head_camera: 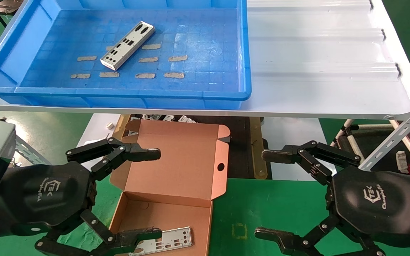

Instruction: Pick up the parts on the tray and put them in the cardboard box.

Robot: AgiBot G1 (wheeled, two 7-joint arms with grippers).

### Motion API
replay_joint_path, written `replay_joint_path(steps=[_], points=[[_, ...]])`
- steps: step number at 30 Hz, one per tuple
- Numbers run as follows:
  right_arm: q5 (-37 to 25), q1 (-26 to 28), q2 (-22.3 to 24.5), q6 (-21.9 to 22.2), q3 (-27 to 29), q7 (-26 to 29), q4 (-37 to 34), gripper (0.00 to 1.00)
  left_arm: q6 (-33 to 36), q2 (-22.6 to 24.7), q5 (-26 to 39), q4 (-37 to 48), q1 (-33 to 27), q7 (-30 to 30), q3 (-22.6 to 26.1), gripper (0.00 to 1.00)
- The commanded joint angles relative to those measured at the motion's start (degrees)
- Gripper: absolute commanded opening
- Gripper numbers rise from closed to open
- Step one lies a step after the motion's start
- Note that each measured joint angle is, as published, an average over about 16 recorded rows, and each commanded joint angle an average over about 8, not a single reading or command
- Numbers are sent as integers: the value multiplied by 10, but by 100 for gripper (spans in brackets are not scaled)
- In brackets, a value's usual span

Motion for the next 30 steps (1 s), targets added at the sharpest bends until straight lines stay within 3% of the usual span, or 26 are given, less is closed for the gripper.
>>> replay_joint_path(steps=[1,30], points=[[0,0,0,0,0,0,0,100,0,0,0,0,0,0,0,100],[0,0,0,0,0,0,0,100,0,0,0,0,0,0,0,100]])
